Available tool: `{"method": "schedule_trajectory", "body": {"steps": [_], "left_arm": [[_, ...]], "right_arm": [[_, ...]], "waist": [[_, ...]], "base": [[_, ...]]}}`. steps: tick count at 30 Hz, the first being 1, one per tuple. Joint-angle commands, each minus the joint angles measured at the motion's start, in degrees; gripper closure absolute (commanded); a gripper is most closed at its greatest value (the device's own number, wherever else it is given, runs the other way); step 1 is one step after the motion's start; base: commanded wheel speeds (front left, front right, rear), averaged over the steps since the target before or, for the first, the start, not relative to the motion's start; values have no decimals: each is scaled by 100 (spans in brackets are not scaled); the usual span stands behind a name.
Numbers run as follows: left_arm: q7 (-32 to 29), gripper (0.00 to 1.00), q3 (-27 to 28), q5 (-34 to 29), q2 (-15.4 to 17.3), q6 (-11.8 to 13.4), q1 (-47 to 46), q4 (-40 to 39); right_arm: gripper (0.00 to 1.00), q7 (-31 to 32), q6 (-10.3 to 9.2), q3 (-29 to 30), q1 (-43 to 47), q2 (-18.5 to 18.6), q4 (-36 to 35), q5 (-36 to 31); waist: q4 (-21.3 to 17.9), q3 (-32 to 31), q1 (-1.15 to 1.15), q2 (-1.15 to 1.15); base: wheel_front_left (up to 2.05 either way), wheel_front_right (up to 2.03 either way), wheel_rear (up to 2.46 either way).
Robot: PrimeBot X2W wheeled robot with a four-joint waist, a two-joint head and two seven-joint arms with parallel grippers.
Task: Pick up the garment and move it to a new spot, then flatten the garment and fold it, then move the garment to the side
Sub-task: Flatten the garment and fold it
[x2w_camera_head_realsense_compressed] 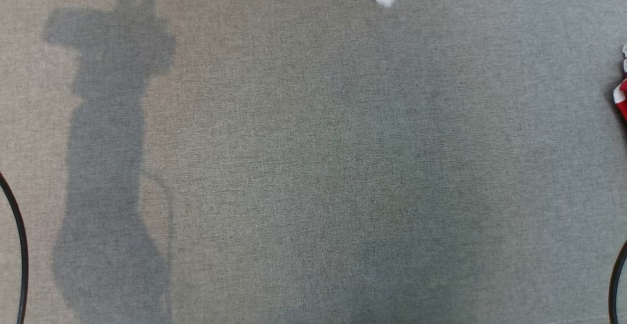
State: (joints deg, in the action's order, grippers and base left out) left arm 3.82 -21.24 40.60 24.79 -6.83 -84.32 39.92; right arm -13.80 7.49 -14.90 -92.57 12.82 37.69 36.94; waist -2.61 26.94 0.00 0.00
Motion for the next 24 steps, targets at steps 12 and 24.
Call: {"method": "schedule_trajectory", "body": {"steps": [12, 24], "left_arm": [[182, 100, -549, 983, -526, -61, 617, 788], [1096, 100, -591, 1807, -540, -62, 4224, -134]], "right_arm": [[100, -117, 0, -1254, 577, 172, 650, 800], [100, -153, 0, -1275, 5459, 833, -1525, 2485]], "waist": [[136, 301, 0, 0], [221, -468, 0, 0]], "base": [[0, 0, 0], [0, 0, 0]]}}
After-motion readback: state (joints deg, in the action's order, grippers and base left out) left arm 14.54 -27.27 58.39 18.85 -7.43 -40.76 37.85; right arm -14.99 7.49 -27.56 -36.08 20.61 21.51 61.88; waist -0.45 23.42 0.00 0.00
